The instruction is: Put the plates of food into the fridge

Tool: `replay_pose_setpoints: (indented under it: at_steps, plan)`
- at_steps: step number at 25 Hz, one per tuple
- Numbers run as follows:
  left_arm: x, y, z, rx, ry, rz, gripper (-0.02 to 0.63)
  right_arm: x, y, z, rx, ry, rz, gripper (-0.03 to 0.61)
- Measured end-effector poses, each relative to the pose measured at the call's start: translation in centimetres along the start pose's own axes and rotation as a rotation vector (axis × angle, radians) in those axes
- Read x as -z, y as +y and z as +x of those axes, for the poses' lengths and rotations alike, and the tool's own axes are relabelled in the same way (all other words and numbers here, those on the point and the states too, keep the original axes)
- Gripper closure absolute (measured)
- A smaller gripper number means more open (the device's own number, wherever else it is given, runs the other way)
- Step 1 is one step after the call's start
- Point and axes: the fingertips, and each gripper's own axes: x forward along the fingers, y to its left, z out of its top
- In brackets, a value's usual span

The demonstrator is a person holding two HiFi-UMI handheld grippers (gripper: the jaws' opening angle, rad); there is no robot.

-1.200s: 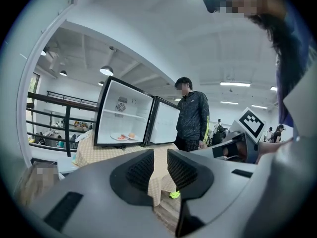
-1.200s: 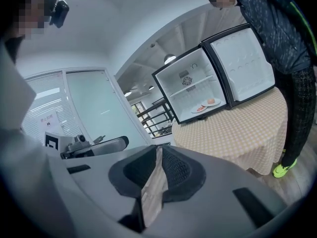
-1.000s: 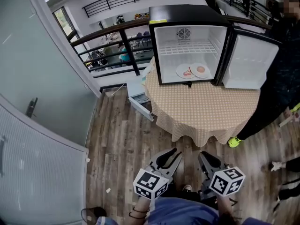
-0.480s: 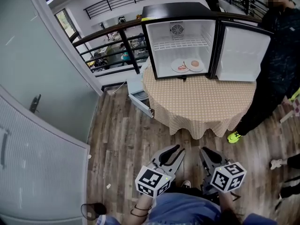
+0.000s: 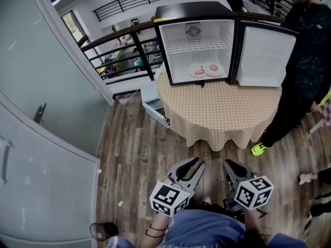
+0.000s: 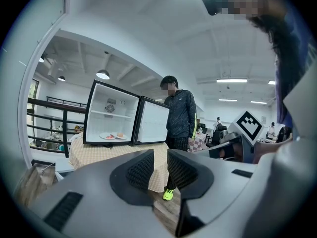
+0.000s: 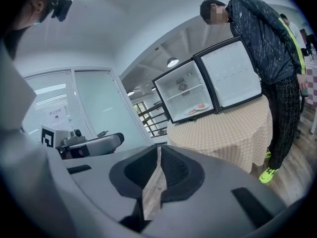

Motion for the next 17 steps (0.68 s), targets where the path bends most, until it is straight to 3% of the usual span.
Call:
replay_pose_setpoints:
  at_steps: [17]
  plan:
    - [0.1, -0.9, 1.2, 0.021, -0.005, 0.009, 0.52, -0.1, -1.3, -0.4, 0.019, -0.001, -0.022, 0.541]
